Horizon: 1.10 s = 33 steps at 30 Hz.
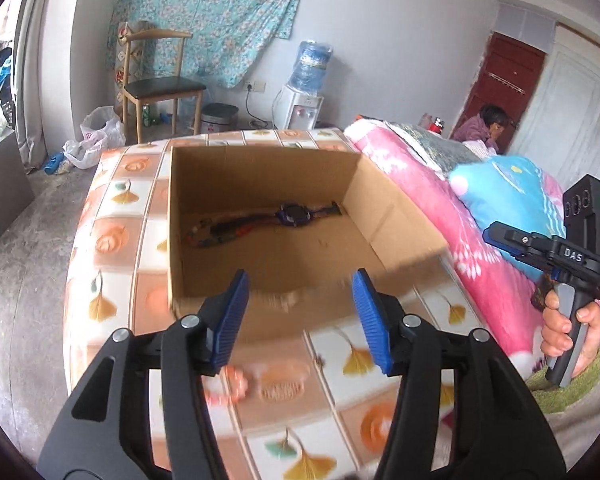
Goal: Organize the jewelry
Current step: 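Withdraw both open tools from the box back to the table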
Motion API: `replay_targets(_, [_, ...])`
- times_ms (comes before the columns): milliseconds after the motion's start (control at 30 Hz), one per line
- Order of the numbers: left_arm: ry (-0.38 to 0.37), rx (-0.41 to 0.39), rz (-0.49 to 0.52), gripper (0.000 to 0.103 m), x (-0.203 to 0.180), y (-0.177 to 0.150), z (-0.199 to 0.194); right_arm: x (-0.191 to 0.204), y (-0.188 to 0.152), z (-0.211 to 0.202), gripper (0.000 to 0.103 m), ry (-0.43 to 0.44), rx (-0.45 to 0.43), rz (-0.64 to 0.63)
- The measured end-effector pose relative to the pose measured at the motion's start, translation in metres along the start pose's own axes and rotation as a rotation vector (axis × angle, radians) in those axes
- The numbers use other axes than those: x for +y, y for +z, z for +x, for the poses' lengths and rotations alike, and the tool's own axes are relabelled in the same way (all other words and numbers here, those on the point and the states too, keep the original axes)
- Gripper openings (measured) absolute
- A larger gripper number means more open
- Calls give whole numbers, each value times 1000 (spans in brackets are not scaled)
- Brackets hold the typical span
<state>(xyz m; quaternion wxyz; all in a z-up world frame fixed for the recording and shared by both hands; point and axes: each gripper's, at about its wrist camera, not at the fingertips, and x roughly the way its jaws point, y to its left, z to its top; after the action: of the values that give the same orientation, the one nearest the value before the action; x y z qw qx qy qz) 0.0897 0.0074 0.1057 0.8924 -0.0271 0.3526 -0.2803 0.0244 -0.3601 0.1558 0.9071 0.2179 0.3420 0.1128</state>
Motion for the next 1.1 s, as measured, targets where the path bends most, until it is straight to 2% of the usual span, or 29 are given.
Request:
replay_targets(167, [6, 48, 52, 52, -17, -39, -3, -12, -39, 5, 50, -6, 69, 55])
replay_targets(333, [21, 130, 82, 52, -34, -72, 26, -19, -63, 23, 50, 19, 135, 95])
replay_targets(467, [66, 129, 133, 49, -47, -87, 46, -17, -75, 37, 50, 5, 170, 88])
replay_targets(667, [57, 128, 145, 39, -45, -86, 76, -7, -93, 54, 45, -13, 219, 27])
replay_targets(900, [104, 191, 207, 34, -48, -80, 116, -4, -101, 61, 42, -32, 234, -24])
replay_targets(1033, [130, 237, 218, 21, -51, -84, 131, -7, -98, 62, 42, -29, 230, -27])
replay_targets(1100, [139, 229, 227, 20, -51, -86, 132, -9, -96, 63, 42, -27, 230, -25])
